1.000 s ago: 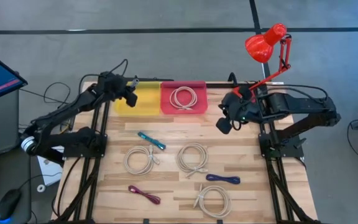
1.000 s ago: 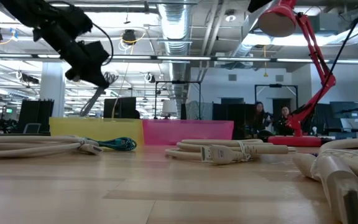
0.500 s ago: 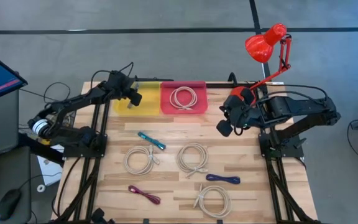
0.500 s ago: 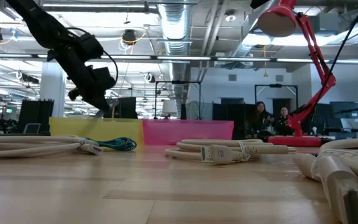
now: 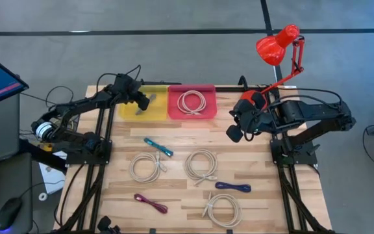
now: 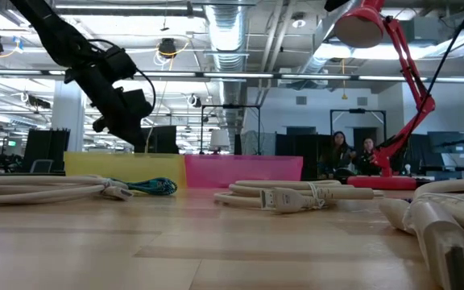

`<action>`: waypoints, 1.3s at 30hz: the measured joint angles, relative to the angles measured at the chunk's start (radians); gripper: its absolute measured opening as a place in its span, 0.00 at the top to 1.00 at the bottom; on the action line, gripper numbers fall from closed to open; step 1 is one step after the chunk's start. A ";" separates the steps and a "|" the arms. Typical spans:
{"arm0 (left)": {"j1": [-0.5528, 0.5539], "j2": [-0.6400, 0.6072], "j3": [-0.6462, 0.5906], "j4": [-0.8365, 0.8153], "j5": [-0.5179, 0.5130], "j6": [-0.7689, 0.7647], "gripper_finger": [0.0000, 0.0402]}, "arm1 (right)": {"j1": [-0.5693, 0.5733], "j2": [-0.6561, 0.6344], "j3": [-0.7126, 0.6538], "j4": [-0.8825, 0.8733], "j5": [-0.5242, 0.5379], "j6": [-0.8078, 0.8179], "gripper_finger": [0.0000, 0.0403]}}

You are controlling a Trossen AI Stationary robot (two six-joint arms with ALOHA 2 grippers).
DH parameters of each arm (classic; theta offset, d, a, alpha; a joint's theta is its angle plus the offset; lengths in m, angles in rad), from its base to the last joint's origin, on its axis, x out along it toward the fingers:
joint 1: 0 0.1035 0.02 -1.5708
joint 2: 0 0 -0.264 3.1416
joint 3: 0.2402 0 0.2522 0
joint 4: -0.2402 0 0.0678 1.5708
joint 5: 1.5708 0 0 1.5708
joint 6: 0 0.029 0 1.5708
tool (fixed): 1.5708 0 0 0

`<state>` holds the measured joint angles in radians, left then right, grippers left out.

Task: Pick & Place USB Port
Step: Put the white charger cable into the yellow bin, then put the brown HDMI cable into the pink bin

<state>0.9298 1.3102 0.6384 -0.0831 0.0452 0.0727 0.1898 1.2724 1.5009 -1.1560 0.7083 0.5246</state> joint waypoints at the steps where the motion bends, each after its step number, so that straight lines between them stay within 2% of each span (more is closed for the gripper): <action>1: 0.000 0.000 0.000 0.001 0.000 -0.001 0.73 | 0.000 0.000 0.000 0.000 0.000 0.000 1.00; 5: -0.003 -0.013 0.000 0.006 0.015 -0.046 0.74 | 0.000 0.000 0.000 0.000 0.000 0.000 1.00; 9: -0.015 -0.068 0.000 0.050 0.095 -0.082 0.77 | 0.000 0.001 0.000 0.000 0.004 0.000 1.00; 12: -0.030 -0.140 0.000 0.066 0.144 -0.095 0.82 | 0.000 0.001 0.000 -0.001 0.011 -0.001 1.00; 18: -0.077 -0.324 0.000 0.065 0.170 -0.108 0.97 | 0.000 0.001 0.000 0.000 0.033 -0.001 1.00; 20: -0.103 -0.384 0.000 0.066 0.170 -0.116 0.99 | 0.000 0.001 0.000 0.000 0.042 -0.001 1.00; 30: -0.294 -0.617 0.000 0.062 0.170 -0.216 0.99 | 0.005 0.001 0.000 0.006 0.052 -0.001 1.00; 35: -0.418 -0.676 0.000 0.062 0.164 -0.255 0.99 | 0.013 0.001 0.000 0.012 0.038 -0.001 1.00; 39: -0.517 -0.687 0.000 0.061 0.107 -0.290 0.99 | 0.014 0.001 0.000 0.023 -0.005 -0.001 1.00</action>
<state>0.4130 0.6235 0.6384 -0.0222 0.1520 -0.2176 0.2035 1.2732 1.5009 -1.1330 0.7029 0.5240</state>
